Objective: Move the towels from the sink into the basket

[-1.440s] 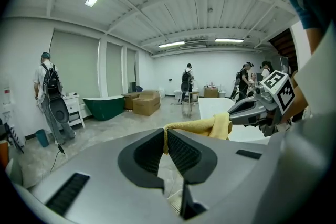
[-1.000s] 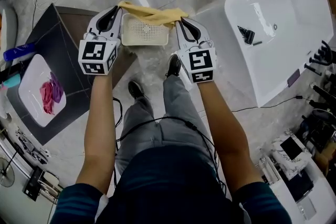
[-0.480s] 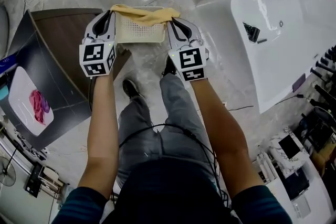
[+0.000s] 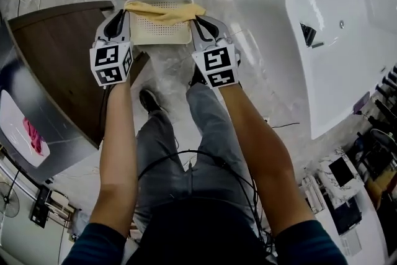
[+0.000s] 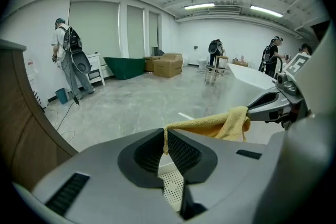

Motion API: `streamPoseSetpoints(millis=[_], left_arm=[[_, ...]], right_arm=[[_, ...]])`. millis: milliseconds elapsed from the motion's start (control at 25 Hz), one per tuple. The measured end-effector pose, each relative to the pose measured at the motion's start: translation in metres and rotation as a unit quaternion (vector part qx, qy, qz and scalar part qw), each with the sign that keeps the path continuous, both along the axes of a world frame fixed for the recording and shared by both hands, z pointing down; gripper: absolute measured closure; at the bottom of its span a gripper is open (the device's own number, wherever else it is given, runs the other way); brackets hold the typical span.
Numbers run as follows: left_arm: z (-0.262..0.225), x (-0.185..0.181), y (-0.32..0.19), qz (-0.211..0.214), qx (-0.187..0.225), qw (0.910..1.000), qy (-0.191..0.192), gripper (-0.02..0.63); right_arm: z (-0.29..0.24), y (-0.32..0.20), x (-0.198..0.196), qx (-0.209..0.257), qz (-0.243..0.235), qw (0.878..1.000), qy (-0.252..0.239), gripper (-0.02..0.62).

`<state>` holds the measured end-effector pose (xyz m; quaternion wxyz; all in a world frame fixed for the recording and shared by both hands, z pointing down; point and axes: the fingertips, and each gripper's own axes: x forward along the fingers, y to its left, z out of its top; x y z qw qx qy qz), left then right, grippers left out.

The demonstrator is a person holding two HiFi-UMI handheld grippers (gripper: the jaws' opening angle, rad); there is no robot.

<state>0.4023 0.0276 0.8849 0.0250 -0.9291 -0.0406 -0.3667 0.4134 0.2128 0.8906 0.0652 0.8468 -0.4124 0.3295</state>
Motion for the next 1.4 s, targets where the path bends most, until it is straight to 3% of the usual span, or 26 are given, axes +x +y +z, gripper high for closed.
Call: streamPoseSetpoints(millis=[880,1400], left_arm=[[0.201,-0.039,-0.028,-0.023,-0.001,0.9948,-0.100,0.580],[0.259,-0.063,-0.047,-0.038,-0.004,0.9890,-0.143,0.580]], right_arm=[[0.208,-0.024,-0.037,-0.038,-0.052,0.995,-0.075,0.568],[0.266,-0.042,-0.060,-0.059,-0.070,0.991,-0.100,0.564]])
